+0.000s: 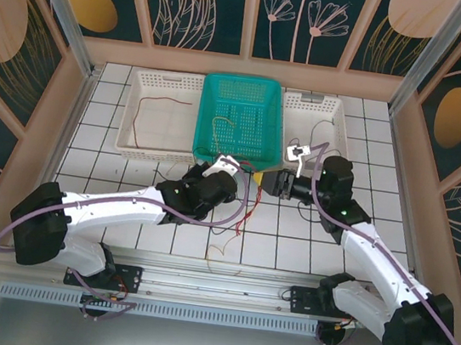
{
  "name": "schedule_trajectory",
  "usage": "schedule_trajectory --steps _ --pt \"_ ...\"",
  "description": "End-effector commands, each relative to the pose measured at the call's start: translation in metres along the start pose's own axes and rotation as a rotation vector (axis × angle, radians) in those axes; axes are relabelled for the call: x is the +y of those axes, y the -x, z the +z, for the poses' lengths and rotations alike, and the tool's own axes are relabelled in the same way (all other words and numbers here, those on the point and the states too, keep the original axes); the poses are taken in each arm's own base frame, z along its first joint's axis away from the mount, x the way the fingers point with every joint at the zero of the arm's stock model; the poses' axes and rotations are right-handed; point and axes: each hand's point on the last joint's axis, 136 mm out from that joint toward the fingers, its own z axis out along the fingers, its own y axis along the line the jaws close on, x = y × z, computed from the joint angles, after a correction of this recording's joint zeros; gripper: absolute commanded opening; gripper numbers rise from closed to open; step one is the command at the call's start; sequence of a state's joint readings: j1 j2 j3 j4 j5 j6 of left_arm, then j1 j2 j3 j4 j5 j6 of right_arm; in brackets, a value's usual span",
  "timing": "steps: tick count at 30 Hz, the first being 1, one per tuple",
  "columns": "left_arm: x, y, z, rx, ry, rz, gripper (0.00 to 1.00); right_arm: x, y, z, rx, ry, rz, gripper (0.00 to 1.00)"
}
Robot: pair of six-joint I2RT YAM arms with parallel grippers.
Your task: Untangle the cables
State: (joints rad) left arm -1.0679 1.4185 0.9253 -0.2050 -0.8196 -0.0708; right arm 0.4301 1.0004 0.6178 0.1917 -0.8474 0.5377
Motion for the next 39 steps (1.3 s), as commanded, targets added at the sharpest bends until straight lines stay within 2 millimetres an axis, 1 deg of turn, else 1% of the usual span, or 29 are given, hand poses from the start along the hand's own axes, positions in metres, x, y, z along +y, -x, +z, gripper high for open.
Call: schedule_trajectory --steps 1,2,5,8,10,11,12,15,16,17,18,19,21,22,23,25,26,30,34,39 --pt "-0.001 0.014 -0.004 -0.034 -0.012 -0.018 0.00 -0.005 -0.002 0.005 0.003 -0.010 -0.017 0.48" --pt "-0.001 0.015 -0.005 -0.038 -0.017 -0.022 0.00 -0.004 -0.002 0.006 0.008 -0.002 -0.016 0.46" --pt "0.000 0.018 -0.007 -0.051 -0.030 -0.033 0.00 0.000 -0.003 0.011 0.020 0.011 -0.025 0.34" --pt "0.001 0.022 -0.011 -0.064 -0.041 -0.050 0.00 -0.001 0.000 0.011 0.011 -0.009 -0.028 0.14" --pt "0.004 0.025 -0.014 -0.077 -0.047 -0.068 0.00 -0.003 0.001 0.011 0.011 -0.022 -0.032 0.04" --pt "0.005 0.028 -0.017 -0.087 -0.054 -0.080 0.00 -0.003 0.000 0.011 0.013 -0.023 -0.032 0.01" --pt "0.006 0.029 -0.019 -0.095 -0.058 -0.088 0.00 -0.004 0.000 0.011 0.014 -0.025 -0.033 0.00" --pt "0.013 0.036 -0.027 -0.126 -0.069 -0.129 0.00 -0.008 -0.002 0.010 0.014 -0.045 -0.024 0.00" --pt "0.015 0.036 -0.029 -0.132 -0.071 -0.138 0.06 -0.011 -0.001 0.008 0.002 -0.066 -0.022 0.00" --pt "0.017 0.037 -0.031 -0.137 -0.071 -0.151 0.18 -0.013 -0.001 0.007 -0.009 -0.080 -0.023 0.00" --pt "0.020 0.038 -0.033 -0.142 -0.067 -0.164 0.33 -0.015 0.001 0.004 -0.019 -0.092 -0.020 0.00" --pt "0.023 0.037 -0.034 -0.144 -0.062 -0.176 0.46 -0.019 0.003 0.001 -0.036 -0.115 -0.018 0.00" --pt "0.027 0.036 -0.037 -0.150 -0.060 -0.206 0.60 -0.028 0.008 -0.006 -0.071 -0.164 -0.010 0.00" --pt "0.029 0.036 -0.039 -0.154 -0.059 -0.227 0.72 -0.031 0.010 -0.011 -0.090 -0.184 -0.009 0.00" --pt "0.030 0.035 -0.040 -0.159 -0.064 -0.243 0.81 -0.032 0.013 -0.014 -0.107 -0.193 -0.010 0.00" --pt "0.031 0.036 -0.043 -0.171 -0.084 -0.274 0.87 -0.031 0.017 -0.018 -0.133 -0.189 -0.012 0.00" --pt "0.030 0.037 -0.046 -0.184 -0.103 -0.295 0.89 -0.028 0.018 -0.018 -0.141 -0.175 -0.016 0.00" --pt "0.020 0.043 -0.051 -0.217 -0.189 -0.349 0.91 -0.016 0.020 -0.017 -0.144 -0.106 -0.021 0.00" --pt "0.000 0.054 -0.057 -0.249 -0.324 -0.413 0.94 0.007 0.017 -0.016 -0.131 0.015 -0.046 0.00" --pt "-0.019 0.071 -0.073 -0.313 -0.497 -0.493 0.99 0.013 0.016 -0.018 -0.145 0.037 -0.066 0.00"
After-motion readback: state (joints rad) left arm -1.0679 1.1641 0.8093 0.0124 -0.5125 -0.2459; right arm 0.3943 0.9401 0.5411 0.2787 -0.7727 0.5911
